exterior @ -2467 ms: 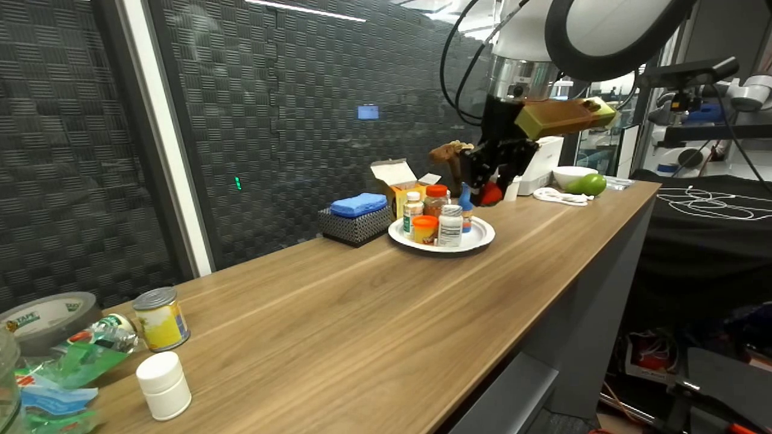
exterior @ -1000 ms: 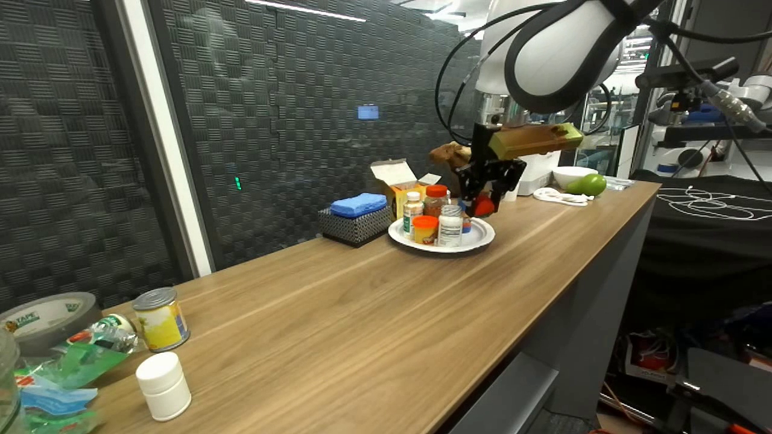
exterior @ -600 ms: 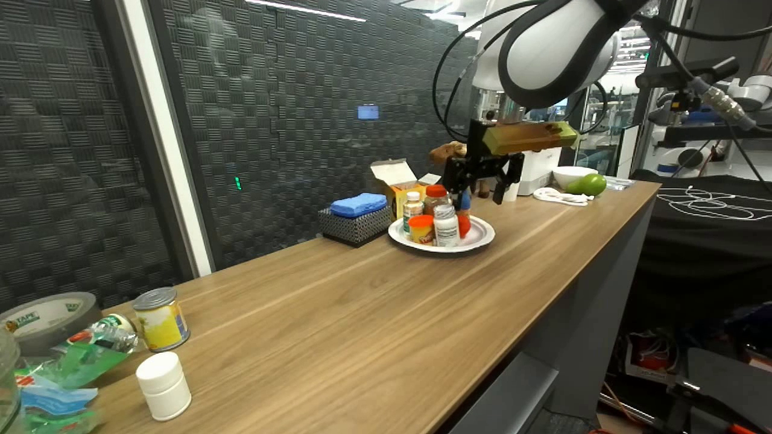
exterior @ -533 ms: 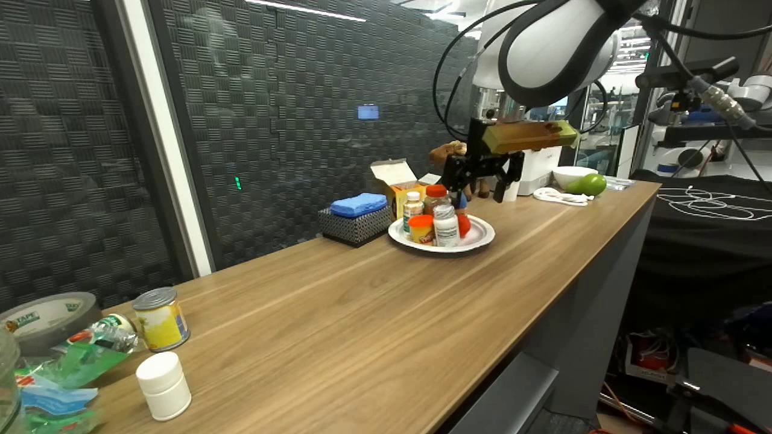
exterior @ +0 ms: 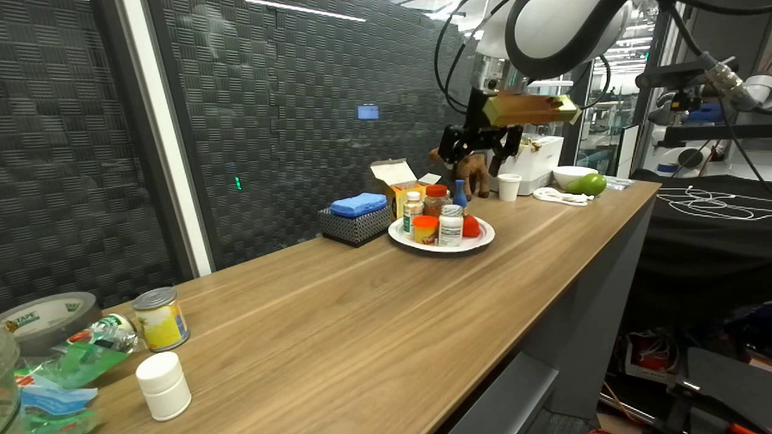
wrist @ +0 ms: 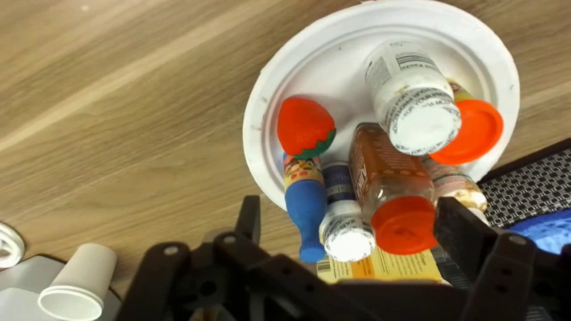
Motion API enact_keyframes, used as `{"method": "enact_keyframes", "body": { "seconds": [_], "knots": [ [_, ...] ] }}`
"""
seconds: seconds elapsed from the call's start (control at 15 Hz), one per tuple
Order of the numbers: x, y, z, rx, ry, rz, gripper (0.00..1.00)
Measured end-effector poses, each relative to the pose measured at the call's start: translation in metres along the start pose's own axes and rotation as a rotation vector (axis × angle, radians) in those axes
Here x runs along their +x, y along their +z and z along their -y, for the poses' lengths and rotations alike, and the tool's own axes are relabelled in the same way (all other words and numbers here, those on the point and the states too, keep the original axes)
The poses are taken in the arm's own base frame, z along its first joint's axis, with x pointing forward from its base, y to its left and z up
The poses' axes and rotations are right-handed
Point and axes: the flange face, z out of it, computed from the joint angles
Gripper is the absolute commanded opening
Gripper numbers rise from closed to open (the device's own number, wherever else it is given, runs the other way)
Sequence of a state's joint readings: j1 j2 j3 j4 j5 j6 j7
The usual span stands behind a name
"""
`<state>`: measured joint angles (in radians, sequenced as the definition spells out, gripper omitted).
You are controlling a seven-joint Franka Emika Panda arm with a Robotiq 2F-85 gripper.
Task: Place the containers and strawberry on the counter onto the white plate
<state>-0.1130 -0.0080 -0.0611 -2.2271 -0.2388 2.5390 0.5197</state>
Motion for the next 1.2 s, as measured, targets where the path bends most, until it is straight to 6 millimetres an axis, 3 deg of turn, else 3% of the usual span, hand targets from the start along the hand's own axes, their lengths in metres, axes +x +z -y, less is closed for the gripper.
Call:
{"method": "enact_keyframes", "body": {
  "seconds": [0.27, 0.53, 0.93, 1.07, 1.2],
  "knots": [
    [0.004, -0.041, 0.002, -0.040, -0.048, 0.048, 1.00],
    [-0.002, -0.095, -0.006, -0.117, -0.192, 0.194, 1.00],
    [-0.030, -0.182, -0.032, -0.084, -0.414, 0.308, 1.00],
    [-0.036, -0.195, -0.038, -0.073, -0.440, 0.304, 1.00],
    [-0.037, -0.194, -0.039, -0.073, -0.448, 0.308, 1.00]
  ]
}}
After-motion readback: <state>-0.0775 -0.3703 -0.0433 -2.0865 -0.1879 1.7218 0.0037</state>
